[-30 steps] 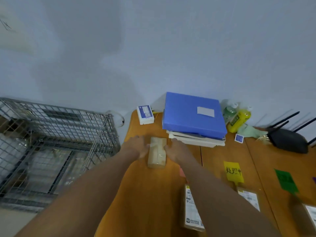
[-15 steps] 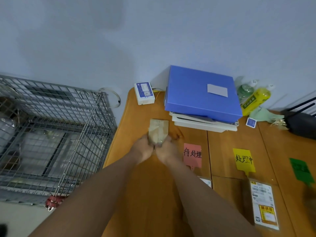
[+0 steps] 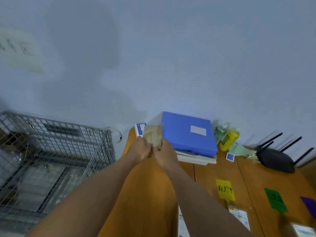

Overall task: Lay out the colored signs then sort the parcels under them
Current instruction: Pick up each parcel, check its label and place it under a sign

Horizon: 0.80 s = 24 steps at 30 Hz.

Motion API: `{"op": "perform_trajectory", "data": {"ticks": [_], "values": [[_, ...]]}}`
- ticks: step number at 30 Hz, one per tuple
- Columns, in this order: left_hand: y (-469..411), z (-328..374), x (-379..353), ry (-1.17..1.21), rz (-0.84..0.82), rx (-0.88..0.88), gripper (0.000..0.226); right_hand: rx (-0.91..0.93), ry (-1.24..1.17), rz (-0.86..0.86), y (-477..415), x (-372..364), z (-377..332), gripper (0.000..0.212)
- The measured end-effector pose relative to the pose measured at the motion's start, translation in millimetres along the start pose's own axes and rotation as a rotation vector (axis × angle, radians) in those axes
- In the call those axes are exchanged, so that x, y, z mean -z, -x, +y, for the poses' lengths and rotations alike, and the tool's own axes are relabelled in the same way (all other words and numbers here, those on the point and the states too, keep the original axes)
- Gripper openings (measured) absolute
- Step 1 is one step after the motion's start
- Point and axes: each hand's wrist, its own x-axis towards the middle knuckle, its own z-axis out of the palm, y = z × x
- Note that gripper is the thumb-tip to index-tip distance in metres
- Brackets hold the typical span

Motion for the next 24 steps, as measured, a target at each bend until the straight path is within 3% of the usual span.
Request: {"op": "perform_trajectory", "data": {"ticks": [5,11,13,16,20,24], "values": [[30.7,66.6,51.0,0.107,0.082,0.037,0.043,0.148,0.01,0.087,20.0,62.8,-60.4,0.04],[53.9,131.4,101.3,0.537,0.07,0.072,0.085,0.419,0.083,0.154,46.3,129.4,-126.4,0.046],[61.4,141.2,112.7,0.649,-0.003,0.031,0.081,0.438,-0.066,0.104,53.2,150.2,-142.2,0.046],[73.9,151.3,122.1,0.737,-0.122,-0.046,0.066,0.402,-0.436,0.082,58.6,186.3,-160.8,0.03],[85.1,165.6,122.5,0.963,-0.281,-0.116,0.056,0.337,-0.645,0.239,58.8,228.3,-165.0,0.023],[91.5,174.3,127.9,0.983,-0.547,-0.151,0.064,0.19,-0.685,0.245,61.6,251.1,-148.6,0.048]]}}
